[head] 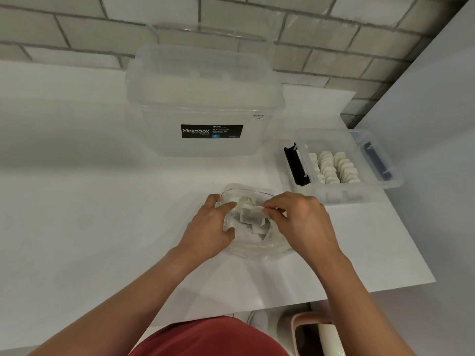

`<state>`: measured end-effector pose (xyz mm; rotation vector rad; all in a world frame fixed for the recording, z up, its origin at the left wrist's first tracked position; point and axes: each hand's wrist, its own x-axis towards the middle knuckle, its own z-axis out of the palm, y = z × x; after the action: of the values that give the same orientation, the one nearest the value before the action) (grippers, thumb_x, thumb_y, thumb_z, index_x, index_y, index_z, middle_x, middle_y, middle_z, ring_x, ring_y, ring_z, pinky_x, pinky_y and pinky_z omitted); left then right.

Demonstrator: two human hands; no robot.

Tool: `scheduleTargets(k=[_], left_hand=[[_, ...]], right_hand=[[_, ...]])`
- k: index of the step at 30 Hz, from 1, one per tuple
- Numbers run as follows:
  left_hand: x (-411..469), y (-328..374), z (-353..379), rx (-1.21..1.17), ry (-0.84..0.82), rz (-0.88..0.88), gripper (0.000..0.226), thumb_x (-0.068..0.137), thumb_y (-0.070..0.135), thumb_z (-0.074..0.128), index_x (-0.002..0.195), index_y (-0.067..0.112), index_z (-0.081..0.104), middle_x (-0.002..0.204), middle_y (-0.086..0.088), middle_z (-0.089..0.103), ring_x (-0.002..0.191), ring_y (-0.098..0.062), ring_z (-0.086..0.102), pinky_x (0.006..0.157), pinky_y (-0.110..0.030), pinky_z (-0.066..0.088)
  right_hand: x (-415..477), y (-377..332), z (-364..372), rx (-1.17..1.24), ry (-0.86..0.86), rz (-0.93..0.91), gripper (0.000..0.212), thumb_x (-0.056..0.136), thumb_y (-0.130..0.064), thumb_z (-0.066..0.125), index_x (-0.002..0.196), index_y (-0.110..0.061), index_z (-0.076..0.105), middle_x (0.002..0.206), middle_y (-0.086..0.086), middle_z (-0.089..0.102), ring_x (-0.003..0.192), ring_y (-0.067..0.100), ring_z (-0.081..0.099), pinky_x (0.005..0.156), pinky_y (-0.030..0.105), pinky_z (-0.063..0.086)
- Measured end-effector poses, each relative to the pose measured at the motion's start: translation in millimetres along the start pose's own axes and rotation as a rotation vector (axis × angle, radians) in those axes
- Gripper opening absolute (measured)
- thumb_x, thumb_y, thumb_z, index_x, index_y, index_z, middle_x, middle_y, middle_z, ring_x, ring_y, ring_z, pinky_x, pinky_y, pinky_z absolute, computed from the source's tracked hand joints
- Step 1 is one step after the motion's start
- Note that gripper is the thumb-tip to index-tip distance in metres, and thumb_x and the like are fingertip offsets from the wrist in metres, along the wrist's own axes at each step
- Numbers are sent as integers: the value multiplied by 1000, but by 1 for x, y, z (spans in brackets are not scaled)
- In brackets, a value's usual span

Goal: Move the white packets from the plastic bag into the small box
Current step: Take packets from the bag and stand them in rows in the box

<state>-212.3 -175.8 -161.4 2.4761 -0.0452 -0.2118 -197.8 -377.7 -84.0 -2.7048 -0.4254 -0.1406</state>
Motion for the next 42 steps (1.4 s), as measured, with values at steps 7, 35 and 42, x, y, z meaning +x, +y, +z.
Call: scheduleTargets(k=[7,35,42], left_hand=[[5,9,4,149,-44,-80,62,86,32,65,145,31,45,148,-1,31,122,-24,53,91,-36,52],[12,34,8,262,-42,-259,65,85,30,69,146,31,47,143,2,39,116,-20,58,89,-27,49],[10,27,8,230,-24,-237,67,84,32,70,147,31,46,142,1,39,117,-21,58,91,-28,49]], right_hand=[[22,28,-86,294,305,77,9,89,-24,77,97,-27,81,90,-18,76,78,0,67,70,11,49],[162,146,-31,-118,-192,83,20,86,-37,73,106,-33,76,109,-2,72,100,26,66,82,35,54],[88,87,-76,310,231,-22,4,86,-29,77,90,-27,78,87,-17,74,71,5,66,73,25,55]])
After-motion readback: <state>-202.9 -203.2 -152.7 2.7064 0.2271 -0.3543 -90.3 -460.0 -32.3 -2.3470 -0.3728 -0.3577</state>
